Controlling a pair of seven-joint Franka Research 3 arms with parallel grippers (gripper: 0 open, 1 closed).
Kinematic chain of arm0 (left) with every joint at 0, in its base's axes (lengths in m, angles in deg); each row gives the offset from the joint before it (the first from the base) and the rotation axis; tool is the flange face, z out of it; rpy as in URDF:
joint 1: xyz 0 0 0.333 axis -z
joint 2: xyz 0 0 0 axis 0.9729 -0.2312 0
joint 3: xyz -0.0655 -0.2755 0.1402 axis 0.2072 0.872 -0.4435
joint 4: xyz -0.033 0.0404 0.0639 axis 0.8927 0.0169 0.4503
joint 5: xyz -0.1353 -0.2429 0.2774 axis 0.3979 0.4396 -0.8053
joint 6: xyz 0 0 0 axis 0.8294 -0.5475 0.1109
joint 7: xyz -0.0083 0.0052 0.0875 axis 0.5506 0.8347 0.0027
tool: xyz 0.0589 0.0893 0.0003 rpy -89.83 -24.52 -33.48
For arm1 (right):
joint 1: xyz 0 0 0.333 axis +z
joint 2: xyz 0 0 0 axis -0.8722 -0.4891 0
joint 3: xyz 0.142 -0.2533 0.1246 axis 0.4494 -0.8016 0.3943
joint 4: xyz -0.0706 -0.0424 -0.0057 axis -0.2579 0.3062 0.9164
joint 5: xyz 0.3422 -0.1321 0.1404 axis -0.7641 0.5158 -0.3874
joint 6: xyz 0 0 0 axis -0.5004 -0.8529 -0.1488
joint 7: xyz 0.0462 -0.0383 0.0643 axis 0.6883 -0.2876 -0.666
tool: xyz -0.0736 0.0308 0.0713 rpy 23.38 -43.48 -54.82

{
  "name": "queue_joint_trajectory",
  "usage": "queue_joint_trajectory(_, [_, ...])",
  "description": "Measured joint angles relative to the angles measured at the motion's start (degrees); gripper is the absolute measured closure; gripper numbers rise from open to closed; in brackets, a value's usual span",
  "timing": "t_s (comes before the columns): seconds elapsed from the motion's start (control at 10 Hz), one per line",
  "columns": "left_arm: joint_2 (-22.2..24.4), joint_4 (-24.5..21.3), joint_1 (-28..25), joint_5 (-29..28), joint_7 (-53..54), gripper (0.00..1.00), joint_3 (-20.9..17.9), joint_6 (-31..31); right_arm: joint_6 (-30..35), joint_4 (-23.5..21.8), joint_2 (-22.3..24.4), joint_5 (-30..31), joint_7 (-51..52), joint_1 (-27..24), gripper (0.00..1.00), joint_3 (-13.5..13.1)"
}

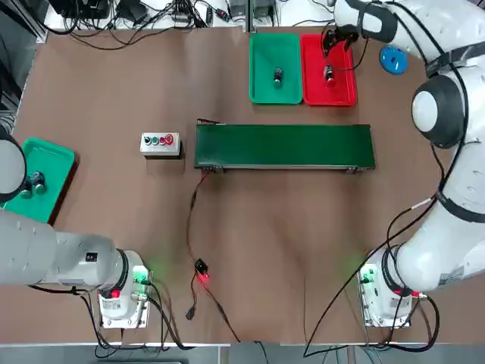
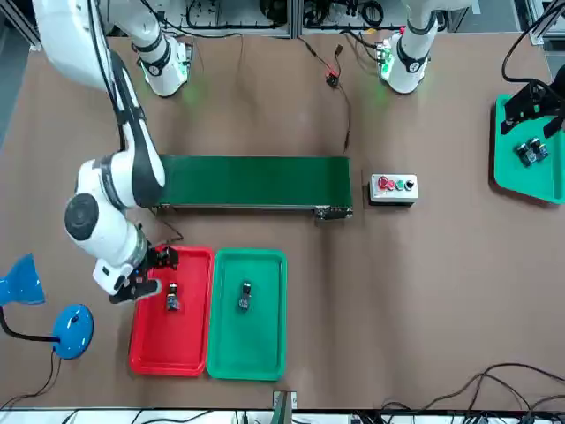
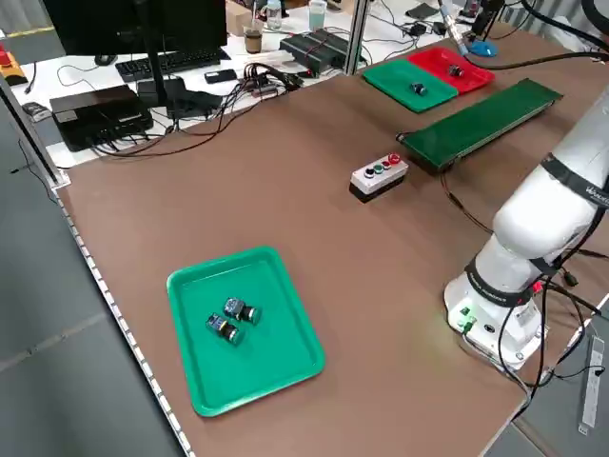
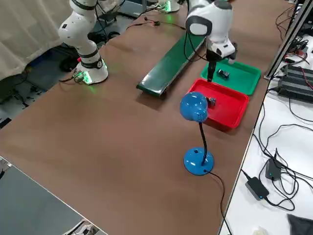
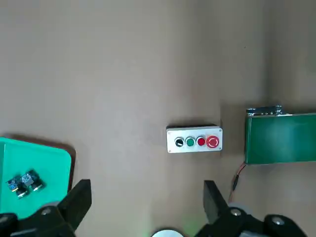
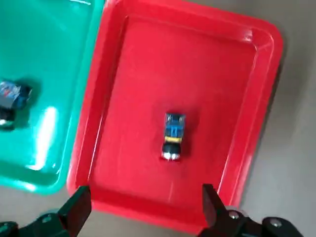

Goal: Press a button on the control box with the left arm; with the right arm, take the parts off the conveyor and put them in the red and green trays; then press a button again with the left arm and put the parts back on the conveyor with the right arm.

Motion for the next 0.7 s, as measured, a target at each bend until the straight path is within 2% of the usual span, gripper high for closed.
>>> queue_joint_trajectory(0.2, [-0.1,-0.2,0.0,0.0,-0.1,0.0,0.0,0.0,-6.6,0.0,-3.7,0.1,0.0,-0.7,0.01,-0.3])
queue_joint_trajectory(0.7, [-1.6,-0.1,0.0,0.0,-1.4,0.0,0.0,1.5,-15.1,0.2,-9.9,0.1,0.0,-1.3,0.01,-0.4])
